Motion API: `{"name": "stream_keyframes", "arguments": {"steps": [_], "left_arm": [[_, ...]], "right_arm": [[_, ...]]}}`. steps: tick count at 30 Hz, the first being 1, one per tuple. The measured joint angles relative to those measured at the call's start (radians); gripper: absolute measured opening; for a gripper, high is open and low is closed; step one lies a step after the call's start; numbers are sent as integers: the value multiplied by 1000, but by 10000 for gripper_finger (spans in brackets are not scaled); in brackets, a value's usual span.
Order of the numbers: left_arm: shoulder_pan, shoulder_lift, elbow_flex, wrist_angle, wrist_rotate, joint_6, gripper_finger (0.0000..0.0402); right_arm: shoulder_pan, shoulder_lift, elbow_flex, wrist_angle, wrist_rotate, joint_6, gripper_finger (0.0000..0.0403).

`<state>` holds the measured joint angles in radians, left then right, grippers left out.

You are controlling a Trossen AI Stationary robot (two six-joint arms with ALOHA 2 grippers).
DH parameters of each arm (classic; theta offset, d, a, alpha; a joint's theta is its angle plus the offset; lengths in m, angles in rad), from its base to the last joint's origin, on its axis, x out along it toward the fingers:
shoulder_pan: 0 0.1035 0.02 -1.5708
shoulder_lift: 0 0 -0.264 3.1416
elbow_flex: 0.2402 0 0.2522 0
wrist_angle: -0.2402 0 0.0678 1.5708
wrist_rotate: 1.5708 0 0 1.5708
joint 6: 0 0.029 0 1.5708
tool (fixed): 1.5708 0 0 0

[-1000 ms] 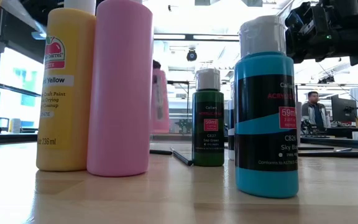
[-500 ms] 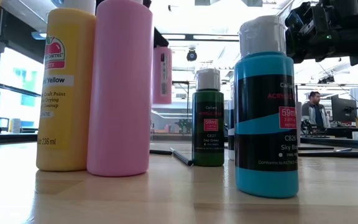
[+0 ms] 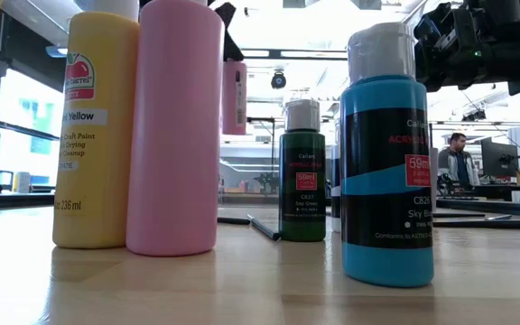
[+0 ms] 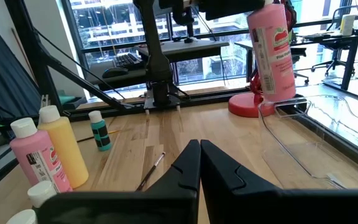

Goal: Pick & Place Paint Supplies
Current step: Put the large pink paint bottle into the transparent bin

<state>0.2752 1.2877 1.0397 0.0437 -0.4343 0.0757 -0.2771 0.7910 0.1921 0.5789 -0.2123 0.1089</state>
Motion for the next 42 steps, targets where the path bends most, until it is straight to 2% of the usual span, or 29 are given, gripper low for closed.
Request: {"name": "stream_keyframes", "arguments": {"steps": [4,12,17,20,29,35,42], "left_arm": [[41,60,39,21,-3,-13,122],[170,169,48,21,-3,-153,122],[205,227,48,104,21,-177,122],[211,250,49,154,45,-187,122],[216,308,49,143,51,-218,122],[216,322,49,150,-6,-228,122],[216,322,49,151,-9,-274,122]], "right_arm": [[0,0,0,0,0,0,2],[0,0,0,-15,0,0,2],[0,0,0,-21,0,0,2],[0,0,0,-23,0,0,2],[0,0,0,-23,1,0,2],[0,0,0,-23,1,0,2],[0,0,0,-23,1,0,2]]}}
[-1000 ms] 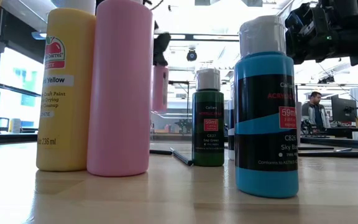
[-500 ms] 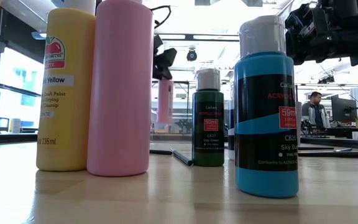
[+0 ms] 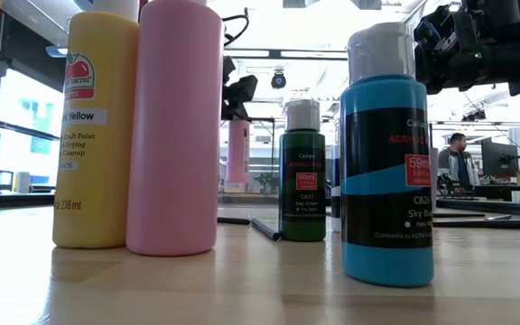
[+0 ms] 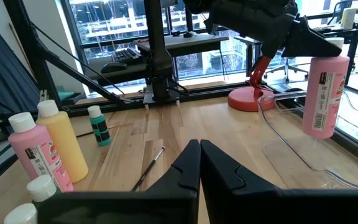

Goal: Pick & Place Paint Supplies
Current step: Put the large pink paint bottle into the transparent bin

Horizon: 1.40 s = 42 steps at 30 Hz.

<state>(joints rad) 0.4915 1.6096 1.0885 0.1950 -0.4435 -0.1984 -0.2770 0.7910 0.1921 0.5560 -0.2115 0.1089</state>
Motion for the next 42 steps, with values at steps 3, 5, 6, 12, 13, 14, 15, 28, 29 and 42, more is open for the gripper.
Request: {"name": "stream_keyframes", "arguments": {"steps": [3,5,6,12,13,14,15,28,29,42], "left_arm": [[-1,0,0,-1,-8,-16,122],[-1,0,0,-1,-12,-16,122],[-1,0,0,-2,-12,-16,122],[-1,25,0,12,-12,-27,122],[-1,37,-1,15,-12,-35,122],[-1,53,-1,27,-12,-40,122],[-1,68,-1,35,-10,-43,122],[0,127,-2,105,-73,-36,122],[0,127,-2,106,-81,-35,122],[6,127,-2,91,-98,-38,122]], "right_arm": [[0,0,0,0,0,0,2],[0,0,0,0,0,0,2],[0,0,0,0,0,0,2],[0,0,0,0,0,0,2],[0,0,0,0,0,0,2],[0,0,0,0,0,0,2],[0,0,0,0,0,0,2],[0,0,0,-6,0,0,2],[0,0,0,-6,0,0,2],[0,0,0,-7,0,0,2]]}}
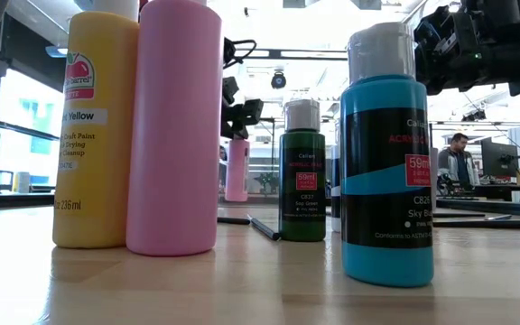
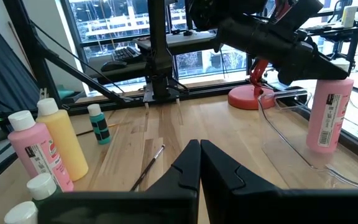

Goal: Pick & Place Paint Supplies
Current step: Put the large pink paint bottle into the transparent bin

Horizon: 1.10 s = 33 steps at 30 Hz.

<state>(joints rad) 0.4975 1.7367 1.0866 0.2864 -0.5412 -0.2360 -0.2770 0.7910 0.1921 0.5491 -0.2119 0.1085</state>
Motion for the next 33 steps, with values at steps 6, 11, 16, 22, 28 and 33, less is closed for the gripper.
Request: {"name": "stream_keyframes", "arguments": {"steps": [6,11,16,22,28,33], "left_arm": [[1,1,0,-6,-6,-6,122],[6,1,0,-6,-2,-8,122],[7,1,0,-13,0,-6,122],[7,1,-1,-19,2,-6,123],[7,1,-1,-34,2,-53,131],[7,1,-1,-31,0,-41,178]], "right_arm": [[0,0,0,0,0,0,2],[0,0,0,0,0,0,2],[0,0,0,0,0,0,2],[0,0,0,0,0,0,2],[0,0,0,0,0,0,2],[0,0,0,-1,0,0,2]]}}
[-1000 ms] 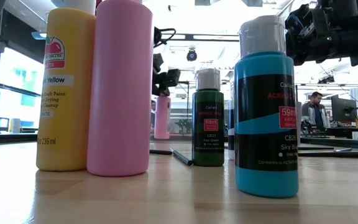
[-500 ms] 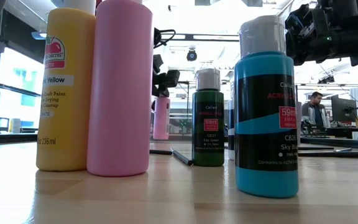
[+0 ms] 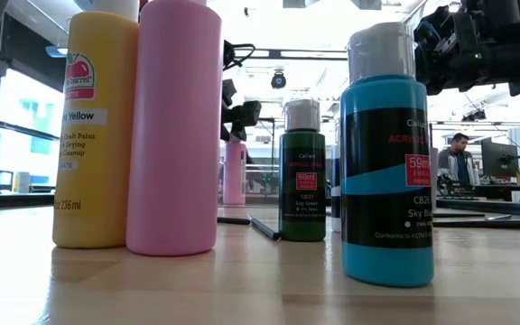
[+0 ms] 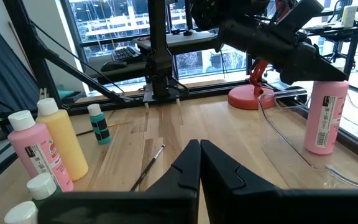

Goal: Pick & Place Paint Supplies
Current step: Put the large pink paint bottle into the transparent bin, then put the large yellow paint bottle into the transparent bin

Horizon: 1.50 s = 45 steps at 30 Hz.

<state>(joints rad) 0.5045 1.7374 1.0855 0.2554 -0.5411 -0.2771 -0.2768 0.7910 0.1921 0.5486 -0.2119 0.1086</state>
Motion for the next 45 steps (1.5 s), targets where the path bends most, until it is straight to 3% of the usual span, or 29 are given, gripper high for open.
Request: {"name": "stream_keyframes", "arguments": {"steps": [8,25,31,37,45], "left_arm": [[0,0,0,22,-4,29,230],[-1,0,7,91,-3,141,233],[-22,0,68,73,57,177,233],[-64,-15,184,-83,60,230,233],[-130,-30,349,-458,57,374,213]], "right_arm": [[0,0,0,0,0,0,2],[0,0,0,-1,0,0,2],[0,0,0,-1,0,0,2],[0,0,0,-18,1,0,2],[0,0,0,-20,1,0,2]]}}
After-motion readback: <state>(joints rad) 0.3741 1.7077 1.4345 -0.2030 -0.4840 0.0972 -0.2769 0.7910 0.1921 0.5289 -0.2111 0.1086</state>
